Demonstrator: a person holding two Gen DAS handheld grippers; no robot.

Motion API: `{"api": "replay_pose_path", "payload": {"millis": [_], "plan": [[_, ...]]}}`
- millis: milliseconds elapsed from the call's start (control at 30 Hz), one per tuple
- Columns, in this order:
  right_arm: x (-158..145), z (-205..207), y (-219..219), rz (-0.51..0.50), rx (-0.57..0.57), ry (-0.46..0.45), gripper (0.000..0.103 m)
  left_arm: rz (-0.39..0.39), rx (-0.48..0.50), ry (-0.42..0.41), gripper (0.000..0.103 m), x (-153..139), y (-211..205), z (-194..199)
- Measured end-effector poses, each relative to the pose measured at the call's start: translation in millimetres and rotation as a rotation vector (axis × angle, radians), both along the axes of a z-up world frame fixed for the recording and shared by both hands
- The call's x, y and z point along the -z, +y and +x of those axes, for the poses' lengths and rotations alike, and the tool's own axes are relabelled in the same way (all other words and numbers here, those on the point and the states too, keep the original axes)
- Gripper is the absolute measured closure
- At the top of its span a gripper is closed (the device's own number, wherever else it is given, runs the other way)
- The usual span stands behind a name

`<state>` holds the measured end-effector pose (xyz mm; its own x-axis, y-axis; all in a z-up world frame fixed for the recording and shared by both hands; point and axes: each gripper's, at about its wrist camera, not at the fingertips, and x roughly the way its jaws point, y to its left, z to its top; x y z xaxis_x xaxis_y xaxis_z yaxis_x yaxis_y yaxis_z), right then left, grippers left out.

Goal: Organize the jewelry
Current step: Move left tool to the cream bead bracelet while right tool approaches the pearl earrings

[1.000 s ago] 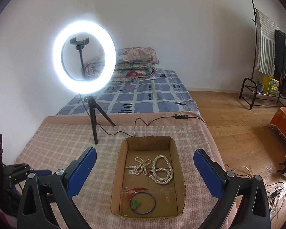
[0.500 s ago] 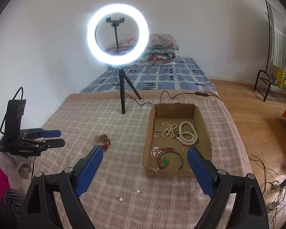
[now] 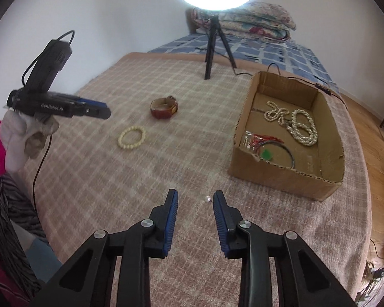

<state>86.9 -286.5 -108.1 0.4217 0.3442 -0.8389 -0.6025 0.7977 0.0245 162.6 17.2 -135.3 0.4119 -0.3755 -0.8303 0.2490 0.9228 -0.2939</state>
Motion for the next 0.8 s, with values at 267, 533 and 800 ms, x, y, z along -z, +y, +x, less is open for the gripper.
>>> {"api": "replay_pose_path", "payload": {"millis": [267, 533, 800], "plan": [[34.0, 16.1, 6.3, -0.104, -0.108, 0.048, 0.08, 0.019, 0.01, 0.035, 0.049, 15.3, -5.5, 9.5], [46.5, 30.1, 15.4, -0.177, -0.176, 0.032, 0.08, 0.018, -0.007, 0.087, 0.049, 30.5, -4.5, 15.5], [58.5, 39.2, 15.6, -0.18, -0.185, 0.055, 0.082, 0.016, -0.008, 0.108, 0.049, 39.1, -8.8, 21.0]]}}
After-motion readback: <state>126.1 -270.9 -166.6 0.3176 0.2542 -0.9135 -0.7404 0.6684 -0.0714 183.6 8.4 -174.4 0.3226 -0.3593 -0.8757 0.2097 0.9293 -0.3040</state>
